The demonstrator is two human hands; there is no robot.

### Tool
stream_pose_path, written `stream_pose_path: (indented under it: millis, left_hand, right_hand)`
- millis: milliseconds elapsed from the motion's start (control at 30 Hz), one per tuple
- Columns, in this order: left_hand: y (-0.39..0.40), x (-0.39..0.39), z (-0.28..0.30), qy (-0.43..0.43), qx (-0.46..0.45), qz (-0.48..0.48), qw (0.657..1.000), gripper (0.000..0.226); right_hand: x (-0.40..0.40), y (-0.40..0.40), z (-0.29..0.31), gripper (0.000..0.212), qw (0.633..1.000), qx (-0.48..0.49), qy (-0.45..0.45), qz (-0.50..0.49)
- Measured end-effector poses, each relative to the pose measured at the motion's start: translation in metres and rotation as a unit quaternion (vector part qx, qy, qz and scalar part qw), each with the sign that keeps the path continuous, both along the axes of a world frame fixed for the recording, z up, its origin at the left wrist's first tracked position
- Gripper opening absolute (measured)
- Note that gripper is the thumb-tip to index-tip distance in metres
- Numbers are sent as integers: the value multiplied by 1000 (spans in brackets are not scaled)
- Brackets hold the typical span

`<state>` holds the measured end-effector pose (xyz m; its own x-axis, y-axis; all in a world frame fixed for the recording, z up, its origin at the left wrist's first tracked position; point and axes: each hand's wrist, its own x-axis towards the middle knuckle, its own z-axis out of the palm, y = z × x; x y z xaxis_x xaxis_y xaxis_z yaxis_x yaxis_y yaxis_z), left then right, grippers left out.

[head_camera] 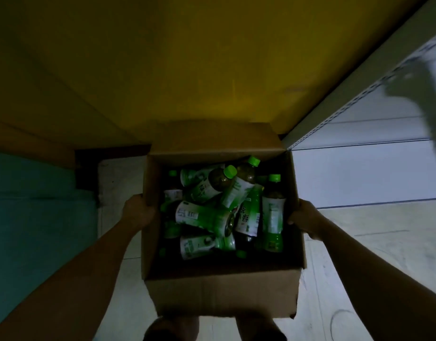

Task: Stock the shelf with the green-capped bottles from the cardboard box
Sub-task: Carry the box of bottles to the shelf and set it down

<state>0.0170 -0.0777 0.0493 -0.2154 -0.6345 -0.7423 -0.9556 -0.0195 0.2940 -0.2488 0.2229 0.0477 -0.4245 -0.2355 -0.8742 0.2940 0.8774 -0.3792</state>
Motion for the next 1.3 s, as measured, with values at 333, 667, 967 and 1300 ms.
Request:
stream_pose_path:
  millis: [333,667,967,1300]
  left_hand:
    - [41,17,297,39,-18,-143,989,27]
    - [101,42,287,38,18,-280,959,26]
    - [206,-2,323,6,-16,-389,921,20]
    - [393,-104,358,71,-47,-463,882,15]
  right_hand:
    - [120,92,292,24,996,8,71,-56]
    - [237,203,349,29,984,48,105,-134]
    - [280,302,337,26,966,25,117,-227]
    - [244,483,376,22,935,12,159,-318]
